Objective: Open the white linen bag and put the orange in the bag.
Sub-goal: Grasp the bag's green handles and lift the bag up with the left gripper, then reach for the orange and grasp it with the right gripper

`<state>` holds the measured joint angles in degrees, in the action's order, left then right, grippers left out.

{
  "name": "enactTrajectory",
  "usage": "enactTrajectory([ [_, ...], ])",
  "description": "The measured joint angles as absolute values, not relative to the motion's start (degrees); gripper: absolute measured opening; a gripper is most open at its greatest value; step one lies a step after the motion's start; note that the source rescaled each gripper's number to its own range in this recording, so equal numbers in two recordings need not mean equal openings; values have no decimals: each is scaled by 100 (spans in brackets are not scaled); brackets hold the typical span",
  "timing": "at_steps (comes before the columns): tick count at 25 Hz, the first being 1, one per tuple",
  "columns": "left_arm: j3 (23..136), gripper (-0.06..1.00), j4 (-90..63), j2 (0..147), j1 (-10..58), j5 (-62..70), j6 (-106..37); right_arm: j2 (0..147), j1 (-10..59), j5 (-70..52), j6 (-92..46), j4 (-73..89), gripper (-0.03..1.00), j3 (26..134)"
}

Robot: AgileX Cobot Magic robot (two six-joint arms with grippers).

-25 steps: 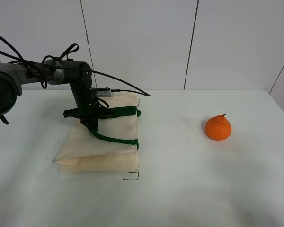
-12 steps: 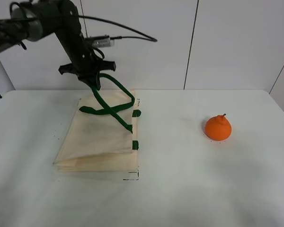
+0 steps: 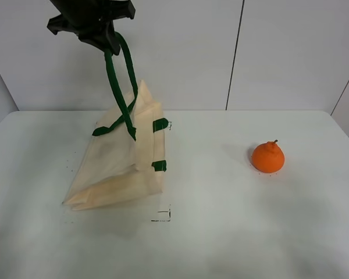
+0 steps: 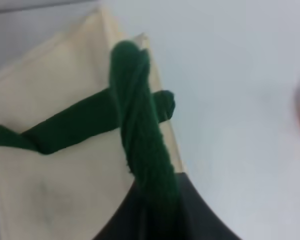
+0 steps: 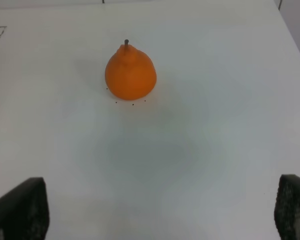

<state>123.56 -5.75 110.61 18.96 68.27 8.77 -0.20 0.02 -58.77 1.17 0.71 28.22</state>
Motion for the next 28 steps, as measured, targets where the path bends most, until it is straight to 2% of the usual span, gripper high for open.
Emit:
enactTrajectory([
  [7,12356,0,-581,10673,1956,6827,860,613,2,-5844,117,71,100,2877],
  [15,12356,0,-503,10643,1956,6827,860,4021,2,-5037,112,76,100,3843],
  [20,12356,0,-492,10643,1956,6827,855,6798,2,-5048,96,110,100,5181],
  [28,12356,0,-488,10643,1956,6827,855,10236,2,-6161,90,131,100,8163],
])
